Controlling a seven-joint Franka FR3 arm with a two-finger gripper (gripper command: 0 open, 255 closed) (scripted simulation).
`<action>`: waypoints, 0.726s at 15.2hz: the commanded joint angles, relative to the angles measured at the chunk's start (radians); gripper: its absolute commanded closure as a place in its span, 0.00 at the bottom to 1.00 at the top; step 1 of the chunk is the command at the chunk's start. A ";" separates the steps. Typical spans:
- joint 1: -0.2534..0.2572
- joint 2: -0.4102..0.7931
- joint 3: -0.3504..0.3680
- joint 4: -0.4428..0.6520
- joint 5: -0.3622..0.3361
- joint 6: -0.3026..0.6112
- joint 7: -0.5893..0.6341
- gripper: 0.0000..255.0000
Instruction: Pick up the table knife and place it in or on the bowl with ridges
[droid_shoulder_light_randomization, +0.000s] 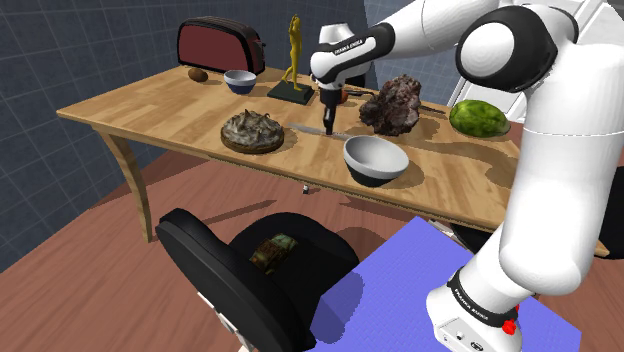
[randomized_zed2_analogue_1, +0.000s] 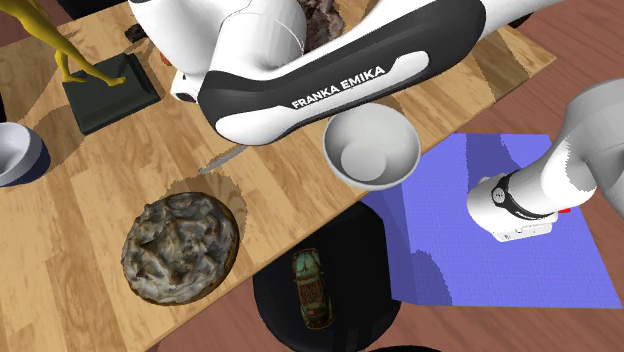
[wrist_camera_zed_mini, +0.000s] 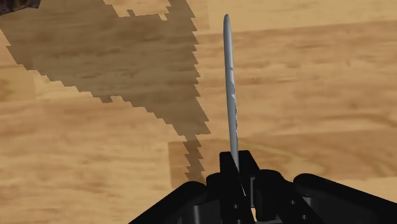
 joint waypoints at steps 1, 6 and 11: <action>0.001 -0.010 0.000 0.011 -0.001 -0.022 0.000 1.00; 0.002 -0.032 -0.002 0.047 -0.004 -0.079 -0.004 1.00; 0.003 -0.050 -0.003 0.089 -0.005 -0.139 -0.008 1.00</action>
